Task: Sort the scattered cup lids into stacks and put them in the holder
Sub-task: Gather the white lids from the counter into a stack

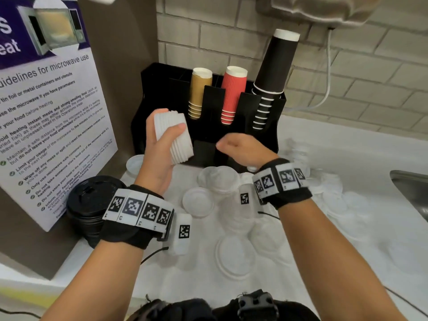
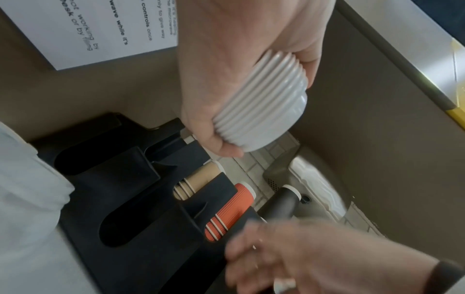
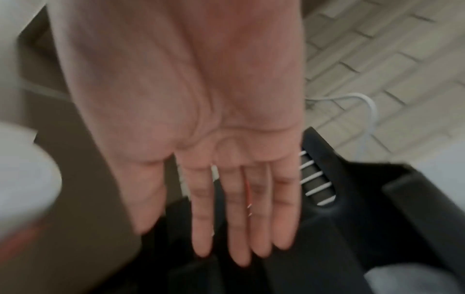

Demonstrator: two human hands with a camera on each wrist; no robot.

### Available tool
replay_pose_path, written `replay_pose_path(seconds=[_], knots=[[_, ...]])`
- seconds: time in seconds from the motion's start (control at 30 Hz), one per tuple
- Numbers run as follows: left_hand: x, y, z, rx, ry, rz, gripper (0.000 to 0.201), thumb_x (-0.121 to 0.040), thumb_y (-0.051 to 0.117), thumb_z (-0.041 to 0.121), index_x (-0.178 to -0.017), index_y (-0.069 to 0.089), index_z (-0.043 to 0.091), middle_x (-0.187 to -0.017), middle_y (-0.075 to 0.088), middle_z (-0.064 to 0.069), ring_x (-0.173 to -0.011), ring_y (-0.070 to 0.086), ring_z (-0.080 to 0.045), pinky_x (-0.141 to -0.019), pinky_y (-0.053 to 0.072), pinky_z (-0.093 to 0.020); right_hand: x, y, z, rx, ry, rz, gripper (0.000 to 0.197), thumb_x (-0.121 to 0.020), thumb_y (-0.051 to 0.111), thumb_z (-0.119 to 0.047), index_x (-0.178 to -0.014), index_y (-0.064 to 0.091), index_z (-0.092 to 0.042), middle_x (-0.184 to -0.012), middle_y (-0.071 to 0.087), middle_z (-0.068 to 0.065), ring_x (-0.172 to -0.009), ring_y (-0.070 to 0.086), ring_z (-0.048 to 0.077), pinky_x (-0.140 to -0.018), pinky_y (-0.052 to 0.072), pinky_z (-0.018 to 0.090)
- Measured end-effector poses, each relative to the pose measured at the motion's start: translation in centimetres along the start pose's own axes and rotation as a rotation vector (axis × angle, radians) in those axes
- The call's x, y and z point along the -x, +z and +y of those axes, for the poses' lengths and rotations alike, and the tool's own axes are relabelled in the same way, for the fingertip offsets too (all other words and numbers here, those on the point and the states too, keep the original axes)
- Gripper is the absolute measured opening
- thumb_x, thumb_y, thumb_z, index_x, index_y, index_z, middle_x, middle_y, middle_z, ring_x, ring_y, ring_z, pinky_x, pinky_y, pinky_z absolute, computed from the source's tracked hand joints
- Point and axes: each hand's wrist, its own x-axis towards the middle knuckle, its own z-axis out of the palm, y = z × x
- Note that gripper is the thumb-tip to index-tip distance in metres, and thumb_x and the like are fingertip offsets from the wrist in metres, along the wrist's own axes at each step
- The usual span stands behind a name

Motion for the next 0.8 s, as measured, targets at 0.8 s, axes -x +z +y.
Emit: replay_pose_path(seconds=[0.8], knots=[[0.7, -0.6, -0.4, -0.044, -0.010, -0.083, 0.048, -0.070, 0.072, 0.033, -0.112, 0.049, 0.035, -0.111, 0.053, 0.003, -0.100, 0.057, -0.014, -0.071, 0.052, -0.030, 2.7, 3.4, -1.8, -0.860, -0.169, -0.029, 0.055, -0.075, 0.065, -0.021, -0.125, 0.052, -0.039, -0.109, 0.061, 0.012, -0.102, 0.064, 0.026, -0.092, 0.054, 0.040]])
